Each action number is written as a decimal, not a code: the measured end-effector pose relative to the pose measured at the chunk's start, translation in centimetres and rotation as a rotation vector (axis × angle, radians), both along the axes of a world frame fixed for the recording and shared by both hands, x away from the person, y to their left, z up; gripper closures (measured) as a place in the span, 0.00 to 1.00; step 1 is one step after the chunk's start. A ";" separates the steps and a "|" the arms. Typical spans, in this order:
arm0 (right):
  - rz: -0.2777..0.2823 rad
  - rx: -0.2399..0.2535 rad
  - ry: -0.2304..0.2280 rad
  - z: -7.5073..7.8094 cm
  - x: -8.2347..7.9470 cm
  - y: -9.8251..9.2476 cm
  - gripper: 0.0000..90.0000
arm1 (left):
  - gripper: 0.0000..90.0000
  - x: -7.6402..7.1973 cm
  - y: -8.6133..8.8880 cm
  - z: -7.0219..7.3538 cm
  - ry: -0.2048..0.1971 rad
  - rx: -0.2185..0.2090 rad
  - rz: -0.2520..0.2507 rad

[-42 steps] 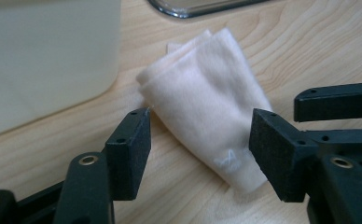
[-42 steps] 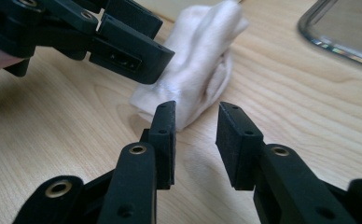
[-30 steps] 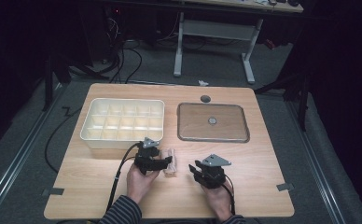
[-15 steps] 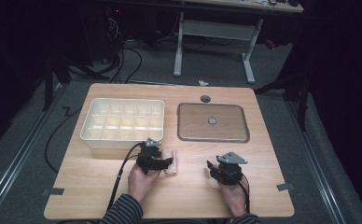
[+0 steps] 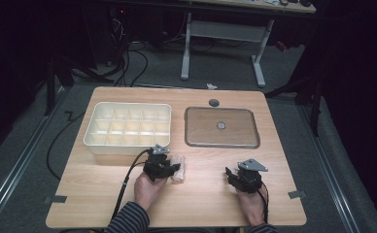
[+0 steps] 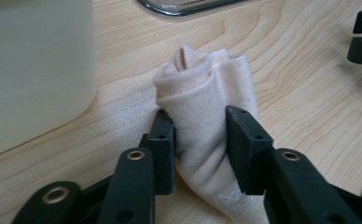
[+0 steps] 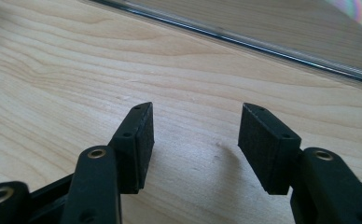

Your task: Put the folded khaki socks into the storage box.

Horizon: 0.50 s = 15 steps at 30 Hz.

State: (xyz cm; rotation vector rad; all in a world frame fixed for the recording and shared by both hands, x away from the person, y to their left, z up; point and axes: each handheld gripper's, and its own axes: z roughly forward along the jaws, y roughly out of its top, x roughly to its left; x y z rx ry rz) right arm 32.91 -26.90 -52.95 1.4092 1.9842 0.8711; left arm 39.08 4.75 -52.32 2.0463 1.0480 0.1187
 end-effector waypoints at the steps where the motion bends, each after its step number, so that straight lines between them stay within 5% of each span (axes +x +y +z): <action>1: -0.001 -0.003 0.006 0.0 0.1 0.0 0.49 | 0.75 0.0 0.0 0.0 -0.003 0.001 -0.001; 10: -0.003 -0.024 0.037 -0.1 0.3 0.1 0.49 | 0.80 0.0 0.1 0.2 -0.002 0.004 -0.024; 15: 0.003 0.037 0.069 -0.2 0.6 -0.4 0.45 | 0.80 0.0 0.2 0.3 -0.001 -0.003 -0.033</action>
